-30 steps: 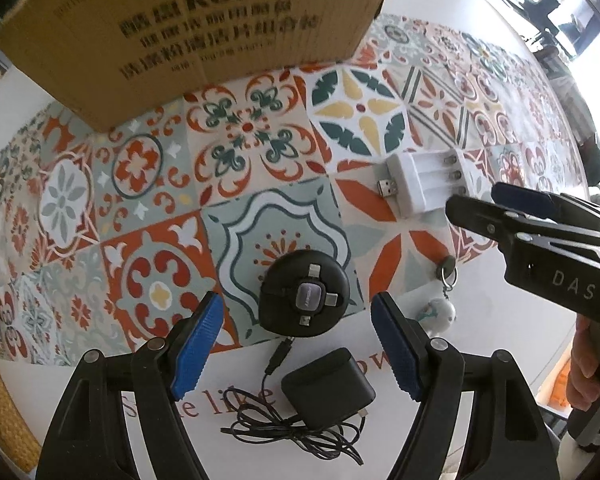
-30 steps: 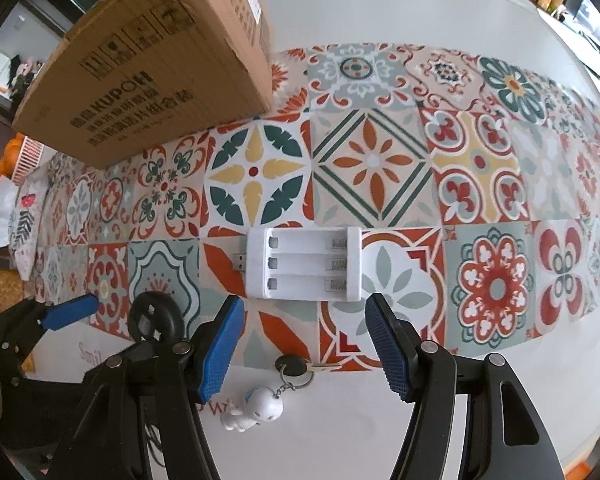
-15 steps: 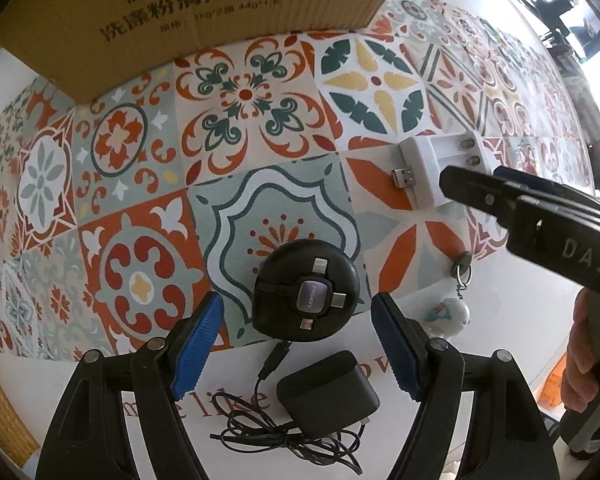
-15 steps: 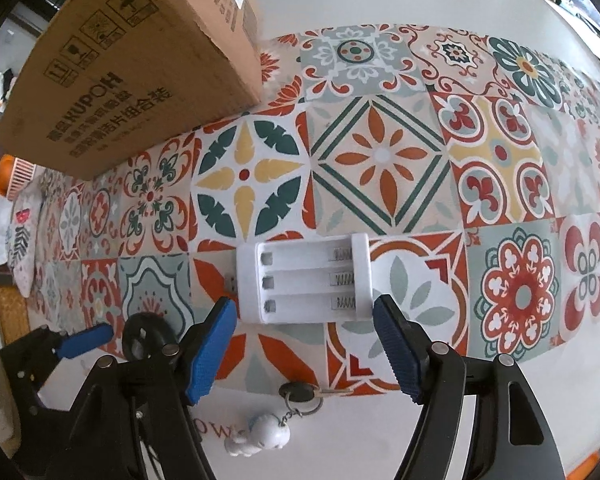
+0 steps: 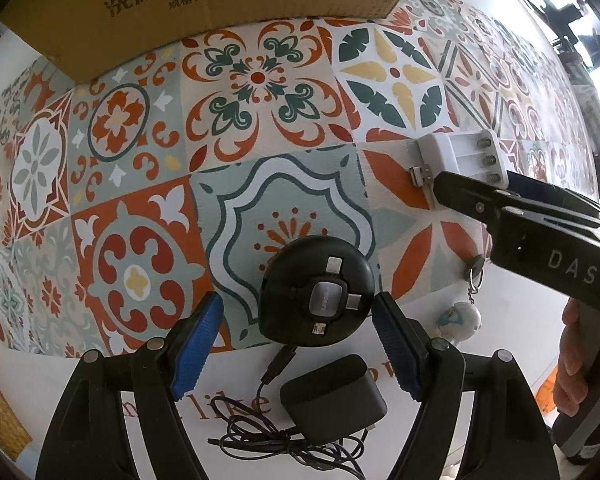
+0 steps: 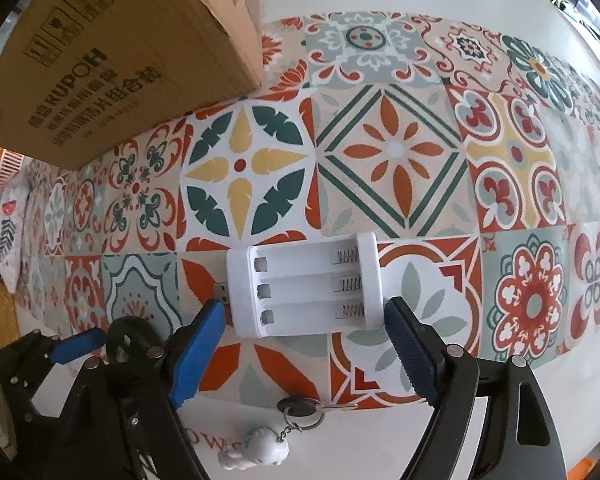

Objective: Organize rigid objects
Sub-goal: 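Grasp the black round device with the left tool while the right tool grasps the white battery charger, then lift the black round device with the left tool while the right tool carries the battery charger over the box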

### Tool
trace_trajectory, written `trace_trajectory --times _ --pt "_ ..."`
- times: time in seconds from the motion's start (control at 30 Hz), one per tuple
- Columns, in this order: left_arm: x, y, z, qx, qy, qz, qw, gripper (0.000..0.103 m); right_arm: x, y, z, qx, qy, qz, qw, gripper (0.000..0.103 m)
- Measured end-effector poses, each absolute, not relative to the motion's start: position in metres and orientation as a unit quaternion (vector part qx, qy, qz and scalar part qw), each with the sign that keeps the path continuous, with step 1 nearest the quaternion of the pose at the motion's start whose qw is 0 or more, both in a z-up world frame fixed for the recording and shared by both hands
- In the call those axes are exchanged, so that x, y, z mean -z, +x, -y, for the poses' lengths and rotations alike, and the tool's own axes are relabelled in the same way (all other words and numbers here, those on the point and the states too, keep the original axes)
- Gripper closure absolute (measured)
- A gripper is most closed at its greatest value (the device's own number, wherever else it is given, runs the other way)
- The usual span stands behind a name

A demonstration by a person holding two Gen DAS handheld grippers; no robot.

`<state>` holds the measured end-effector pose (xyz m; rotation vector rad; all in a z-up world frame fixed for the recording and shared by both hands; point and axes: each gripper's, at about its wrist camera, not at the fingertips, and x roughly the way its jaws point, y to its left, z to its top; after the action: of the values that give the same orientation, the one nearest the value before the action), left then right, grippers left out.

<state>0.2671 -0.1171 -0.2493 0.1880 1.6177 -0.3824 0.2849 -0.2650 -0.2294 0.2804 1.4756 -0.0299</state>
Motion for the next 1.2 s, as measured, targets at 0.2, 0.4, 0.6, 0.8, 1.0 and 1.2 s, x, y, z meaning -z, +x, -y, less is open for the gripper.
trace_trajectory --times 0.2,0.4,0.6,0.8,1.0,1.2 --pt "0.258 0.272 0.116 0.165 0.087 -0.717 0.672 0.028 0.235 0.285 0.259 0.020 0.111 -0.665 0.739 0.021" --pt "0.258 0.275 0.113 0.164 0.095 -0.699 0.689 0.048 0.238 0.276 0.258 0.026 0.096 -0.661 0.744 0.025" --pt "0.259 0.278 0.107 0.163 0.092 -0.691 0.698 0.048 0.232 0.266 0.256 0.027 0.103 -0.652 0.750 0.025" --pt "0.243 0.274 0.098 0.157 0.089 -0.675 0.716 0.048 0.210 0.254 0.251 0.026 0.100 -0.636 0.765 0.025" --pt "0.220 0.282 0.090 0.150 0.087 -0.652 0.738 0.048 0.191 0.248 0.251 0.025 0.104 -0.623 0.775 0.026" --pt "0.193 0.287 0.085 0.146 0.089 -0.624 0.763 0.048 0.172 0.251 0.248 0.021 0.109 -0.613 0.782 0.026"
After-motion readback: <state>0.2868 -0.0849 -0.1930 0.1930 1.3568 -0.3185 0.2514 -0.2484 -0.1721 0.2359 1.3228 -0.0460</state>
